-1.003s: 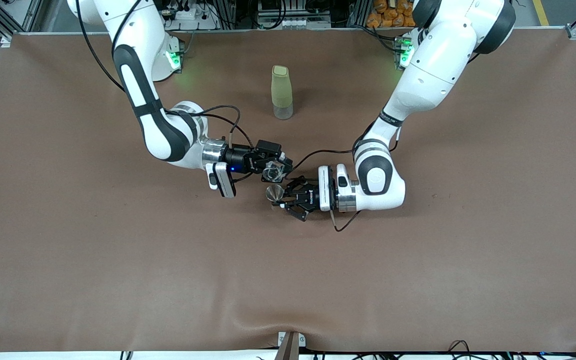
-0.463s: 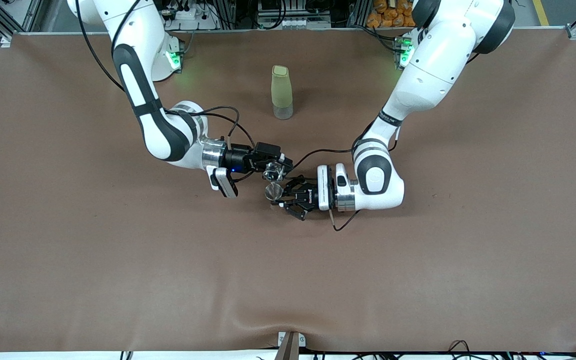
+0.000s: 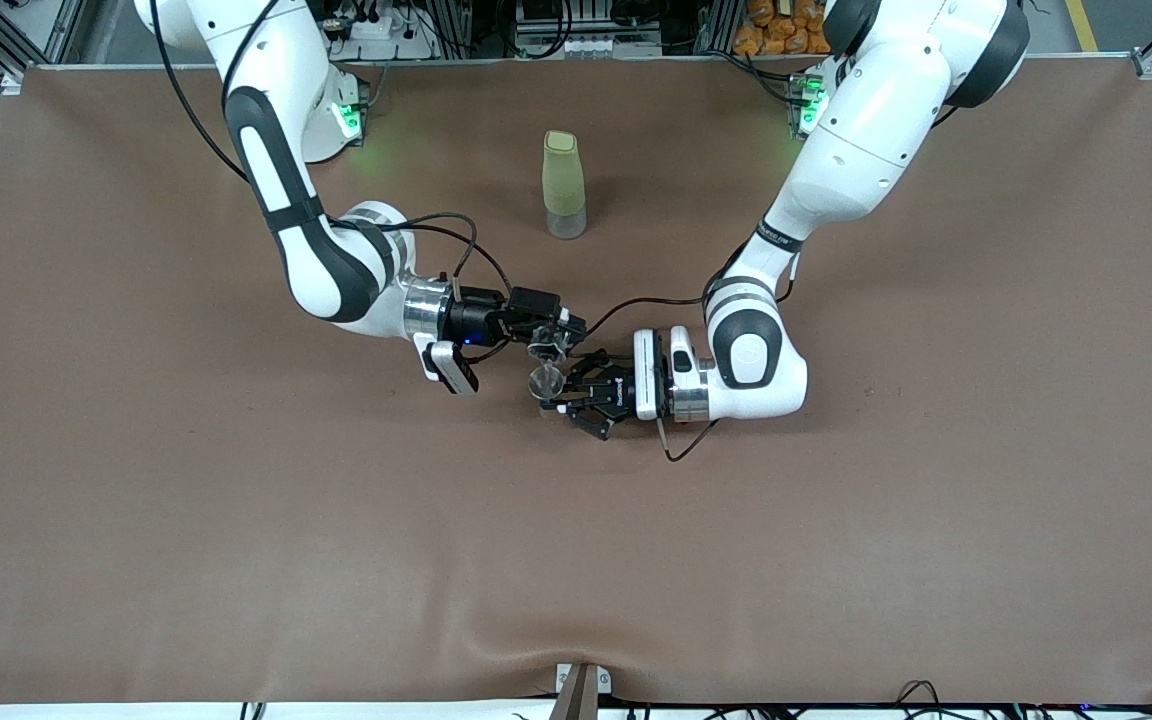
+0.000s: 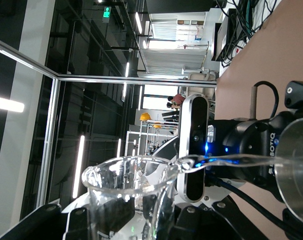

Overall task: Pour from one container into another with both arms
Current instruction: 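Tilt the glass cup with the right gripper, pouring liquid into the jigger, then tilt the cup upright and draw the right gripper back from the jigger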

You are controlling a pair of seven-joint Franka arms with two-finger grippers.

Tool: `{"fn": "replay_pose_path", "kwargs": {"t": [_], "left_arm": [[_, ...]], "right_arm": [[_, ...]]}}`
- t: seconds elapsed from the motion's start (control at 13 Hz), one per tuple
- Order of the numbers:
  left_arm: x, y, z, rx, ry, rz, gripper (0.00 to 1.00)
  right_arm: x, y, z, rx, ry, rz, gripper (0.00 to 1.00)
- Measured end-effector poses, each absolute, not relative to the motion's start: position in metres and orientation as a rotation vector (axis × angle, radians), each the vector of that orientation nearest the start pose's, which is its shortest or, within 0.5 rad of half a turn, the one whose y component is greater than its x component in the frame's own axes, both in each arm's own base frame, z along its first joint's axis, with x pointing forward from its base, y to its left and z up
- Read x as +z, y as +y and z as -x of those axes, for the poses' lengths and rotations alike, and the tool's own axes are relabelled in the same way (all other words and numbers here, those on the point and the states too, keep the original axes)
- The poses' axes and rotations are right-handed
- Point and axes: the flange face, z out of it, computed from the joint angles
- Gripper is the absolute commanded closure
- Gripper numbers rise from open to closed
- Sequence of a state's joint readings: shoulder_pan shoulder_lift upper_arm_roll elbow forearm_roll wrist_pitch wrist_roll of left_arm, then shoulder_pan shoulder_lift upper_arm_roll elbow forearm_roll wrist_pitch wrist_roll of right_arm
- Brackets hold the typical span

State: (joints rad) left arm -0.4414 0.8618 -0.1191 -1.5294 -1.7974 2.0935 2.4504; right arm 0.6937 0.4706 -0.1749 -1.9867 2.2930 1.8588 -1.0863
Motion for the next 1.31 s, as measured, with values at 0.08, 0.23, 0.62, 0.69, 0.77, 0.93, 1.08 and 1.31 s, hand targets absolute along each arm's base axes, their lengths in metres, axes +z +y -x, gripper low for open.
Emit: {"fn": "replay_pose_path", "kwargs": {"t": [0.08,0.23,0.62,0.69,0.77,0.93,1.08,1.31], "left_arm": [[0.172,-0.408,-0.588,1.14,-1.341,-1.306,1.0],[0.172,-0.407,-0.588,1.14,-1.341,-1.306,1.0],[0.172,-0.407,-0.589,1.141,-1.341,-1.307,1.0],[0.172,-0.407,-0.589,1.141,-1.341,-1.308,1.0],[0.171,-0.407,-0.589,1.141,-1.341,-1.308,1.0],[0.171,-0.406,-0.589,1.141,-1.341,-1.308,1.0],[0.171,-0.406,-0.589,1.141,-1.341,-1.309,1.0],[0.171,-0.406,-0.589,1.141,-1.341,-1.309,1.0]], "right_arm": [[0.275,0.372,-0.519,-0.216,0.103,1.443,1.0],[0.275,0.372,-0.519,-0.183,0.132,1.438,1.0],[0.279,0.367,-0.525,-0.095,0.222,1.42,1.0],[0.281,0.367,-0.527,-0.076,0.241,1.415,1.0],[0.282,0.365,-0.529,-0.062,0.256,1.411,1.0],[0.283,0.361,-0.533,-0.038,0.289,1.402,1.0],[0.284,0.357,-0.536,-0.007,0.324,1.392,1.0],[0.284,0.357,-0.536,0.038,0.363,1.383,1.0]]}}
